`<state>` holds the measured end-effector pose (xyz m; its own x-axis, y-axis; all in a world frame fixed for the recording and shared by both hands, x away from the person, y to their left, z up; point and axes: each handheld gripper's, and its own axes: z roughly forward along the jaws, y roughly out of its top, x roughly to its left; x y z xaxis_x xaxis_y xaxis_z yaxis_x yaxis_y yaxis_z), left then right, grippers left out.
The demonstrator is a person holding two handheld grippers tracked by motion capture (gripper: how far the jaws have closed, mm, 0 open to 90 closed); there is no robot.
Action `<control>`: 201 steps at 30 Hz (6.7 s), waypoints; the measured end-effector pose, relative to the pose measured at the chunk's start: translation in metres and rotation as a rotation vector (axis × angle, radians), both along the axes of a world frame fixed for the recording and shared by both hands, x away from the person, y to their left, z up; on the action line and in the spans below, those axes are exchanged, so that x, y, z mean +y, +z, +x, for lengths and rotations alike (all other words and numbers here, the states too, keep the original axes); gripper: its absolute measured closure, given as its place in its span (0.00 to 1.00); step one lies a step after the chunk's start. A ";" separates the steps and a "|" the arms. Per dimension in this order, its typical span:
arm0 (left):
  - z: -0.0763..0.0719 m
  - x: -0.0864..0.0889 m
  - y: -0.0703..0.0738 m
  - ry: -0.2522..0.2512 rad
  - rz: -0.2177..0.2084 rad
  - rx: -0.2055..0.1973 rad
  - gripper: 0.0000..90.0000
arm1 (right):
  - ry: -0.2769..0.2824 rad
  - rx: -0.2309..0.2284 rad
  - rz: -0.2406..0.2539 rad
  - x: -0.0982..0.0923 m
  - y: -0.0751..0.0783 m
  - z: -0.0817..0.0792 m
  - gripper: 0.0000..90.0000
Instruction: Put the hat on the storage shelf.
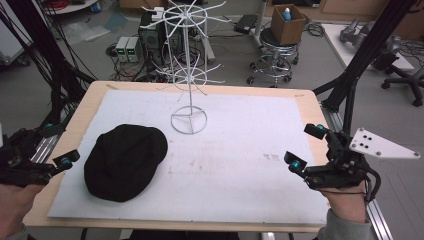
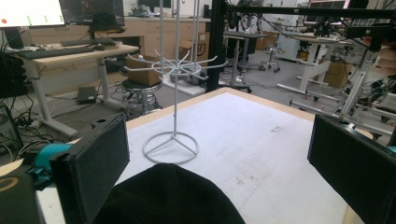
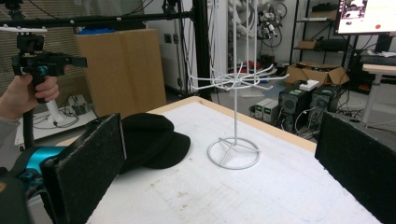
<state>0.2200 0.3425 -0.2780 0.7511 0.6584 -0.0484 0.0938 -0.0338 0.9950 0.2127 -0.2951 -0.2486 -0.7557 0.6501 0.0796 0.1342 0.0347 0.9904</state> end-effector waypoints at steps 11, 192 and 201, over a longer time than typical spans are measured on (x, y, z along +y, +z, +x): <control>0.003 -0.002 -0.004 0.004 0.028 0.002 0.06 | 0.000 -0.002 -0.001 0.000 0.000 0.000 0.01; 0.040 -0.012 -0.070 -0.023 0.106 0.167 0.78 | 0.045 0.056 -0.056 0.009 -0.011 0.012 0.01; 0.032 -0.013 -0.054 -0.029 0.091 0.146 0.78 | 0.051 0.062 -0.059 0.011 -0.012 0.014 0.01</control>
